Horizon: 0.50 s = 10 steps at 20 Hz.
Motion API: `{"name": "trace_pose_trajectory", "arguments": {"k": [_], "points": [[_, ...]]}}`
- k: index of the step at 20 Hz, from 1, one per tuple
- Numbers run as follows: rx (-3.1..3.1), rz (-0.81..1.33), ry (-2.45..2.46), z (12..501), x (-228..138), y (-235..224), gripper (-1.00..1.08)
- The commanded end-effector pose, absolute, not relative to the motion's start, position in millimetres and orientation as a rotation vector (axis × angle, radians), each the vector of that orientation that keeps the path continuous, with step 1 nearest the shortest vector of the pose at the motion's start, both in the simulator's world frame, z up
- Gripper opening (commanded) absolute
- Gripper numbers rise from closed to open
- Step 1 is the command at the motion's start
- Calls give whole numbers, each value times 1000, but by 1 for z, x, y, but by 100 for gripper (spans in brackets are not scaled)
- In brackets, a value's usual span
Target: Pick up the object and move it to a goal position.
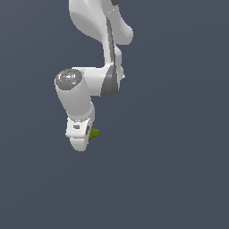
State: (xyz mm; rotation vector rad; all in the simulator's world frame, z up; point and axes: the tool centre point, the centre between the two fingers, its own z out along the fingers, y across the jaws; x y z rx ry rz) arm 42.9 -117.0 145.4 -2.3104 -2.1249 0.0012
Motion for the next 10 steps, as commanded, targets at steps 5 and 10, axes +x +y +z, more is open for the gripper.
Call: {"name": "trace_pose_trajectory", "arguments": {"k": [5, 10], "points": [[-2311, -3, -2127, 218, 52, -134, -100], [-2311, -3, -2127, 268, 60, -147, -100]]}}
